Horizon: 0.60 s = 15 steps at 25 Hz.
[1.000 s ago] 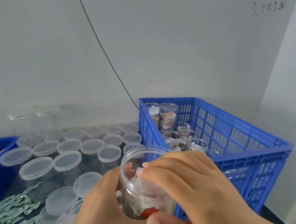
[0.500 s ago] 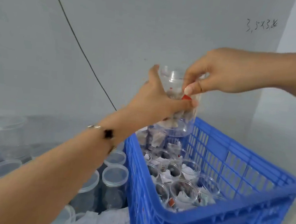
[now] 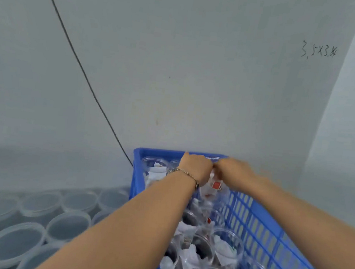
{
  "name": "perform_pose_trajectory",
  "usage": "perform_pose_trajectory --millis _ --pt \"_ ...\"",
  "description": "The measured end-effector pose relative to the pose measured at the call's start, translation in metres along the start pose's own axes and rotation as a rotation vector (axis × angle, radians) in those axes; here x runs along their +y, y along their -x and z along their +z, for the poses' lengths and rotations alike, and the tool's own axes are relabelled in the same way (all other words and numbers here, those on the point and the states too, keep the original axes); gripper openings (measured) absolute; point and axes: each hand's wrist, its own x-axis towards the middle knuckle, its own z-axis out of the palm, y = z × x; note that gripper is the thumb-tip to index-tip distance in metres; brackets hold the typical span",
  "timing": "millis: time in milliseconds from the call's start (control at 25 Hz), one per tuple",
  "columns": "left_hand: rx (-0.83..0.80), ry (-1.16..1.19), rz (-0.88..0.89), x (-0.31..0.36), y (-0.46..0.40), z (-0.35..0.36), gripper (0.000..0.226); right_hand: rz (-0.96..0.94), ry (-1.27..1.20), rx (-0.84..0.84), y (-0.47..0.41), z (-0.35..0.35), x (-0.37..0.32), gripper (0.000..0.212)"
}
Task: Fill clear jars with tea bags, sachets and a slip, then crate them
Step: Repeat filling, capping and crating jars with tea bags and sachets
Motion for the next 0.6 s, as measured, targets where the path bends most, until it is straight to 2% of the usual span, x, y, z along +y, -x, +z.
perform_pose_trajectory --millis 120,200,280,320,400,440,520,600 --pt "-0.029 0.03 0.062 -0.003 -0.015 0.018 0.038 0.001 0.005 0.021 -0.019 0.028 0.008 0.016" --pt "-0.087 0.023 0.08 -0.009 -0.014 0.027 0.045 0.033 -0.054 0.03 -0.028 0.044 0.009 0.024" --pt "-0.132 -0.009 0.073 -0.016 -0.011 0.03 0.044 0.058 -0.157 0.0 -0.032 0.059 0.006 0.014" --pt "-0.145 -0.018 0.069 -0.018 -0.009 0.03 0.041 0.07 -0.196 -0.022 -0.033 0.065 0.004 0.024" --pt "-0.144 -0.041 0.074 -0.018 -0.006 0.031 0.04 0.139 -0.212 -0.11 -0.031 0.07 -0.001 0.061" --pt "-0.143 -0.049 0.074 -0.016 -0.004 0.031 0.04 0.176 -0.217 -0.126 -0.03 0.069 -0.003 0.071" --pt "-0.163 -0.035 0.071 -0.013 0.001 0.03 0.041 0.186 -0.221 -0.12 -0.029 0.06 -0.003 0.076" --pt "-0.147 0.007 0.047 -0.019 0.008 0.015 0.038 0.122 -0.196 -0.039 -0.03 0.036 0.0 0.073"
